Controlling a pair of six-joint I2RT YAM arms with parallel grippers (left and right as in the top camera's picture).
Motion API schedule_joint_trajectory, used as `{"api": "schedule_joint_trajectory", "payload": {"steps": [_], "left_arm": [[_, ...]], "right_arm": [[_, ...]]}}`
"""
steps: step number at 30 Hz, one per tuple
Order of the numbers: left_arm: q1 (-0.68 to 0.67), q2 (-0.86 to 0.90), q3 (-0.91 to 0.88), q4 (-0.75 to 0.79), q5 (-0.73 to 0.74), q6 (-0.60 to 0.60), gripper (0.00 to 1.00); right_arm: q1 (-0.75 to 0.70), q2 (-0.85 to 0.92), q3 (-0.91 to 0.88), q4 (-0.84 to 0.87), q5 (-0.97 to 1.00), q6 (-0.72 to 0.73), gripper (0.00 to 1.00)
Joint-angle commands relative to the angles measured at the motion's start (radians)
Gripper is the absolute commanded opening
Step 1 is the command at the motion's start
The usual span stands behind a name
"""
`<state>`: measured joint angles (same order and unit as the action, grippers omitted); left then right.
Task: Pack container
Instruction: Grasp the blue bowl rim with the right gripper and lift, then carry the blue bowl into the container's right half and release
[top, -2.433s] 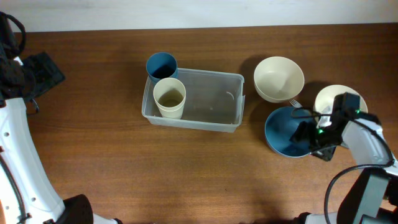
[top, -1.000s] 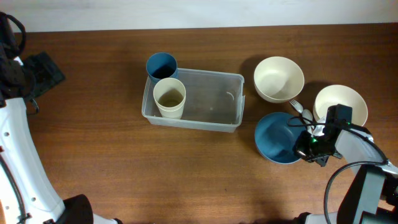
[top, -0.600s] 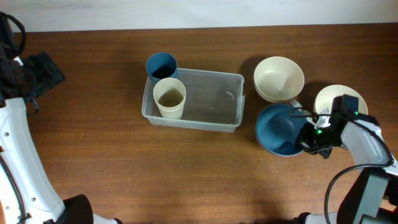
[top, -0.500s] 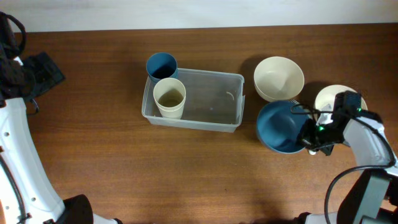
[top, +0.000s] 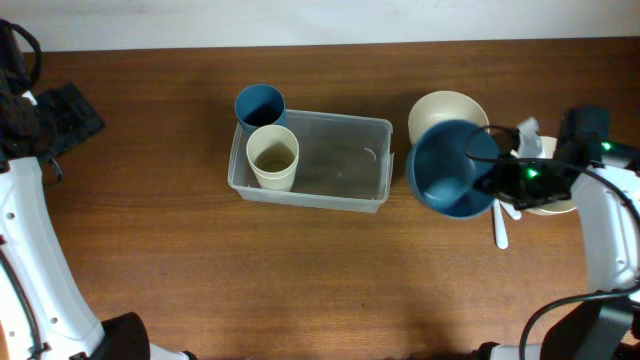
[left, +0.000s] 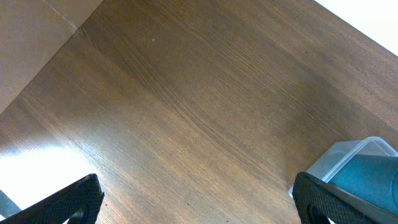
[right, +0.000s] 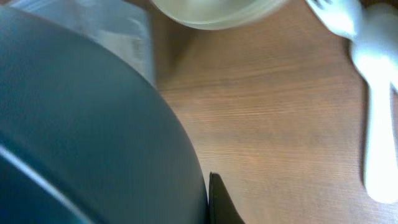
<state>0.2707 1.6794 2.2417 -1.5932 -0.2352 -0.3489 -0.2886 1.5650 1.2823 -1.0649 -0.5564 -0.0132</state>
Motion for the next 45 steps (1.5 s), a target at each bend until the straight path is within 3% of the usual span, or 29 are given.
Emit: {"api": "schedule_joint_trajectory", "payload": {"steps": [1,9,18,27,45], "left_arm": [[0.003,0.003,-0.003,-0.001,0.004,-0.010,1.00],[0.003,0.003,-0.003,-0.001,0.004,-0.010,1.00],[0.003,0.003,-0.003,-0.001,0.004,-0.010,0.99],[0.003,0.003,-0.003,-0.001,0.004,-0.010,1.00],[0.003,0.003,-0.003,-0.001,0.004,-0.010,1.00]], "right_arm": [[0.106,-0.019,0.026,0.062,-0.037,-0.019,0.04],[0.335,0.026,0.026,0.233,0.150,0.106,0.04],[0.483,0.151,0.026,0.386,0.202,0.171,0.04],[0.531,0.252,0.027,0.481,0.202,0.188,0.04],[0.557,0.272,0.028,0.578,0.202,0.191,0.04]]}}
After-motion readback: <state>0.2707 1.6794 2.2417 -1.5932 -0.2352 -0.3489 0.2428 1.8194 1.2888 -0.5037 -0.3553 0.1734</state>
